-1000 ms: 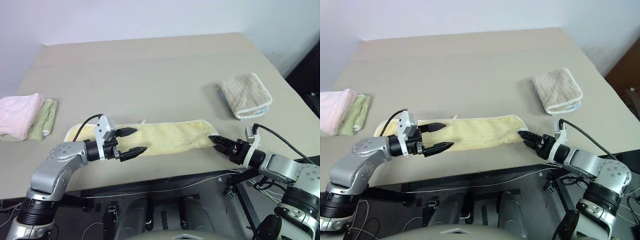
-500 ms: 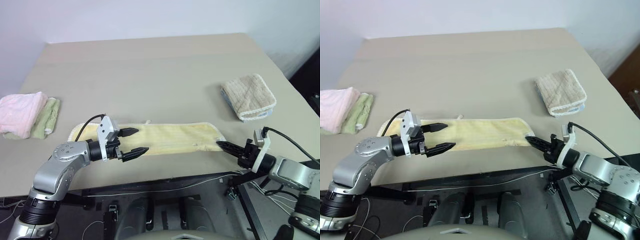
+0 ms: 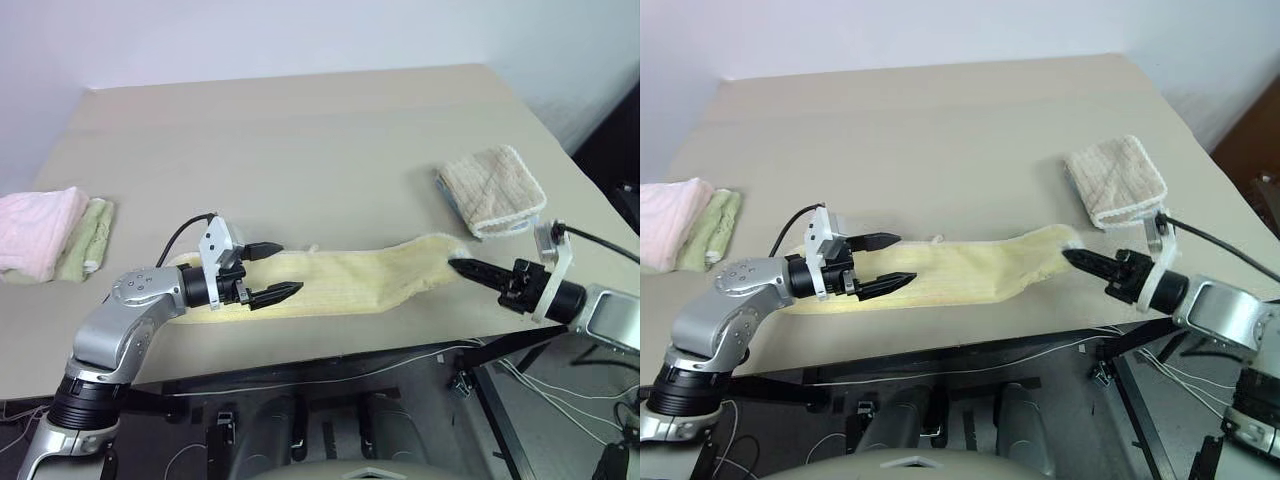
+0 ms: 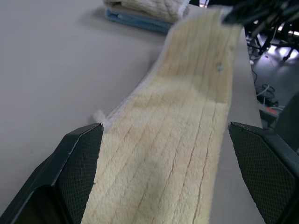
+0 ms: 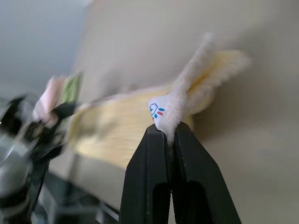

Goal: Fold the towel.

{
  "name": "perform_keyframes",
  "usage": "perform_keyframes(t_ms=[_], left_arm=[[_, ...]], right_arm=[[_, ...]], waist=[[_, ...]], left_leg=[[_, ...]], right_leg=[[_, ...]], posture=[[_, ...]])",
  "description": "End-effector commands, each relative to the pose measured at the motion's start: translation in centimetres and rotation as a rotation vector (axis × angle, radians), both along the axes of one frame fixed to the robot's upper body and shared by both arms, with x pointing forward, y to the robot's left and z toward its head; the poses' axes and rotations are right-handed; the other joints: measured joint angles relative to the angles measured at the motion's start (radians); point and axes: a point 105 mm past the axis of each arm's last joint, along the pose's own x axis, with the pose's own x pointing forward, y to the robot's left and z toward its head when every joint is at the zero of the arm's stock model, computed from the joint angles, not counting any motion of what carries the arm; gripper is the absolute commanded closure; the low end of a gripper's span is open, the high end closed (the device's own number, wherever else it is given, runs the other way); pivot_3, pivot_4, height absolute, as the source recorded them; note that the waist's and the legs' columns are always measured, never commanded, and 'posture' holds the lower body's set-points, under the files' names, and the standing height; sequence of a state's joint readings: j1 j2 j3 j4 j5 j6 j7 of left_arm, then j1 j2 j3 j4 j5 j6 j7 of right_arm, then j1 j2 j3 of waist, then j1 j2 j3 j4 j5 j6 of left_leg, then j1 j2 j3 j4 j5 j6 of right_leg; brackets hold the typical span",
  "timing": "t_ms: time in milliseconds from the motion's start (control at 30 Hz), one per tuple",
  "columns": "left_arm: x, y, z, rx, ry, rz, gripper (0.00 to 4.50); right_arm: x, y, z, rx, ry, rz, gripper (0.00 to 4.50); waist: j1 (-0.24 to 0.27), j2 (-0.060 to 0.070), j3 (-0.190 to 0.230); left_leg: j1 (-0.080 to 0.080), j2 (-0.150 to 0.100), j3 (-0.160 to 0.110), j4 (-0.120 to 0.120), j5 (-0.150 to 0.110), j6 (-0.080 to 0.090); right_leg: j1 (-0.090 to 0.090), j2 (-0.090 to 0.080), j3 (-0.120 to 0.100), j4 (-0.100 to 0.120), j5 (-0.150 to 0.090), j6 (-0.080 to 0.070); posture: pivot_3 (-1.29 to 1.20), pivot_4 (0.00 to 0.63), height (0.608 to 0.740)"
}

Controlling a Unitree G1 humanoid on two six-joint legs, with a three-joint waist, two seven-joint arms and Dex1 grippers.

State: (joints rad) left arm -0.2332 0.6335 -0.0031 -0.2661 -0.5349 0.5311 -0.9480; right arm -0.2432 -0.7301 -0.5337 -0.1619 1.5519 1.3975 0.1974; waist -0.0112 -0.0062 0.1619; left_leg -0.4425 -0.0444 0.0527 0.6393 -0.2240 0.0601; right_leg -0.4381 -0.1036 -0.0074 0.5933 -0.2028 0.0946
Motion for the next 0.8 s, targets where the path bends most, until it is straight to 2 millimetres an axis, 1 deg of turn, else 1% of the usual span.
perform_keyframes(t_ms=[33, 133, 333, 433, 500, 567, 633, 733, 800], left_arm=[[0.0, 0.2, 0.7, -0.001, -0.042, -0.005, 0.0], [0.1, 0.5, 0.4, 0.01, -0.043, 0.002, 0.0], [-0.1, 0.4, 0.6, 0.015, -0.057, 0.01, 0.0], [-0.3, 0.3, 0.6, 0.022, -0.064, 0.017, 0.0], [-0.4, 0.3, 0.7, 0.024, -0.068, 0.019, 0.0], [-0.4, 0.3, 0.9, 0.021, -0.074, 0.031, 0.0], [-0.5, 0.3, 1.0, 0.026, -0.08, 0.041, 0.0], [-0.7, 0.6, 1.0, 0.029, -0.076, 0.05, 0.0], [-0.8, 0.7, 1.0, 0.029, -0.074, 0.055, 0.0]], right_arm=[[-0.7, 2.5, 1.7, -0.037, -0.098, 0.122, 4.47], [-0.9, 4.4, 2.0, -0.08, -0.132, 0.212, 4.47], [-0.3, 7.2, 0.8, -0.15, -0.141, 0.312, 4.47], [0.2, 8.8, -0.4, -0.193, -0.142, 0.348, 4.47], [0.2, 9.4, -0.8, -0.221, -0.148, 0.374, 4.47], [0.3, 10.4, -2.1, -0.299, -0.15, 0.4, 4.47], [0.3, 11.2, -2.8, -0.338, -0.163, 0.427, 4.47], [0.4, 12.7, -2.8, -0.311, -0.187, 0.46, 4.47], [0.5, 13.3, -2.8, -0.296, -0.19, 0.469, 4.47]], waist=[[0.0, 0.0, 0.0], [0.0, 0.0, 0.0], [-0.001, 0.0, 0.0], [-0.001, 0.0, 0.0], [-0.001, 0.0, 0.0], [0.0, 0.0, 0.0], [-0.001, 0.0, 0.0], [-0.001, 0.0, 0.0], [-0.002, 0.0, 0.0]], left_leg=[[0.0, 0.0, 0.0, 0.0, 0.0, 0.0], [-0.001, 0.0, 0.0, 0.0, -0.001, -0.002], [-0.001, 0.0, 0.0, 0.0, -0.001, -0.002], [-0.002, 0.0, 0.0, 0.0, -0.002, -0.002], [-0.002, 0.0, 0.0, 0.0, -0.002, -0.002], [-0.003, 0.0, 0.0, 0.0, -0.002, -0.002], [-0.003, 0.0, 0.0, 0.0, -0.002, -0.002], [-0.003, 0.0, 0.0, -0.001, -0.002, -0.002], [-0.002, 0.0, 0.0, -0.001, -0.002, -0.002]], right_leg=[[0.0, 0.0, 0.0, 0.0, 0.0, 0.0], [0.0, -0.001, 0.0, 0.0, 0.0, 0.0], [-0.002, -0.001, 0.0, 0.0, 0.0, 0.0], [-0.002, -0.001, 0.0, 0.0, 0.0, 0.0], [-0.003, -0.001, 0.0, 0.0, 0.0, 0.0], [-0.003, -0.001, 0.0, 0.0, 0.0, 0.0], [-0.004, -0.001, 0.0, 0.0, 0.0, 0.0], [-0.004, -0.001, 0.0, 0.0, 0.0, 0.0], [-0.004, -0.001, 0.0, 0.0, 0.0, 0.0]], posture=[[0.0, 0.15, 0.74], [0.0, 0.15, 0.74], [0.0, 0.15, 0.74], [0.0, 0.15, 0.74], [0.0, 0.15, 0.74], [0.0, 0.15, 0.74], [0.0, 0.15, 0.74], [0.0, 0.15, 0.74], [0.0, 0.15, 0.74]])
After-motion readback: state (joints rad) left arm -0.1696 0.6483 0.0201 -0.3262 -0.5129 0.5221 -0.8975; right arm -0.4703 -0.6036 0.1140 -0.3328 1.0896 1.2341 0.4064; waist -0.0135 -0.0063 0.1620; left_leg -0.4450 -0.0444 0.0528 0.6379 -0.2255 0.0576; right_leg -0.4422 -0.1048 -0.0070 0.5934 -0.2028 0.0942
